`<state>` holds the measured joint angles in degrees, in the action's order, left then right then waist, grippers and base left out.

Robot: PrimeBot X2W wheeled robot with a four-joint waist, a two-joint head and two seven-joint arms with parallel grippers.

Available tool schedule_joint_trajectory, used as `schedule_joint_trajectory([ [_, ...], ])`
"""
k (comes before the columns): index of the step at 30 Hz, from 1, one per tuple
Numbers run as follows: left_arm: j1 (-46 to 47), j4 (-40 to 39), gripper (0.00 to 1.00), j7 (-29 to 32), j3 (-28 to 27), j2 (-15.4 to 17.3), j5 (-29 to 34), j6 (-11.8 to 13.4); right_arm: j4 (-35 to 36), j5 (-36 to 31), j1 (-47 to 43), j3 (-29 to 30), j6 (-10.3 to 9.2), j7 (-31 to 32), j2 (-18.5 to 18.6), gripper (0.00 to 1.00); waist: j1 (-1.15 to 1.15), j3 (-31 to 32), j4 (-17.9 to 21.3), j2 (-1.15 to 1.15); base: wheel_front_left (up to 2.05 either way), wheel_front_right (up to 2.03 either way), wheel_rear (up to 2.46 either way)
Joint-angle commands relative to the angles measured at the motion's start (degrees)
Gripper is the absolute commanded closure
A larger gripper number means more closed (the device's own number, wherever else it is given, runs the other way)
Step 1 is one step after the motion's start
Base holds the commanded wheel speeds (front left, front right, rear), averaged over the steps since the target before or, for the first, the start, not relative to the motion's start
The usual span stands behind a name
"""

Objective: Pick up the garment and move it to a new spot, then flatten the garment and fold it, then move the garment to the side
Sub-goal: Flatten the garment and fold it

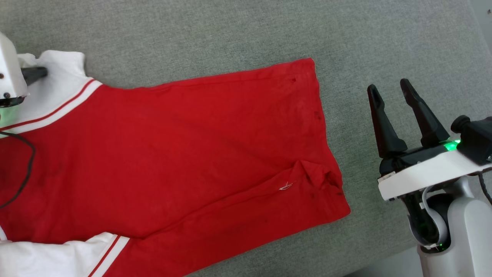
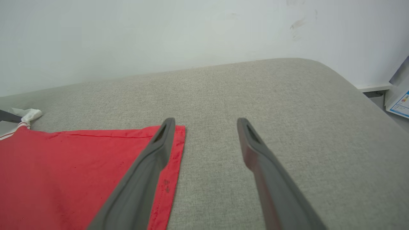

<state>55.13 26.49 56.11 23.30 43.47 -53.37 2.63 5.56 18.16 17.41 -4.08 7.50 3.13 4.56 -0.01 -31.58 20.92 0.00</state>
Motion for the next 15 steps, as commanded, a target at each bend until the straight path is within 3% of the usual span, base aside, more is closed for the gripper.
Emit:
schedule_joint_trajectory([
  [1,-6.2,3.1,1.00,1.9,3.7,-4.4,-0.7,0.1,-0.1,0.2,1.1,0.1,-0.02,0.3,0.1,0.00,0.01,0.1,0.0,0.00,0.00,0.00,0.00],
  [7,-4.2,3.4,1.00,-3.1,2.7,-5.0,0.5,-0.8,-2.6,3.2,3.1,-0.5,-0.02,5.2,2.6,0.00,0.01,1.9,-1.8,0.00,0.00,0.00,0.00],
  [15,0.7,0.8,1.00,-9.3,2.8,-7.8,2.1,-3.1,-14.1,9.9,10.8,-3.4,-0.02,22.1,8.7,0.00,0.01,5.3,-8.5,0.00,0.00,0.00,0.00],
])
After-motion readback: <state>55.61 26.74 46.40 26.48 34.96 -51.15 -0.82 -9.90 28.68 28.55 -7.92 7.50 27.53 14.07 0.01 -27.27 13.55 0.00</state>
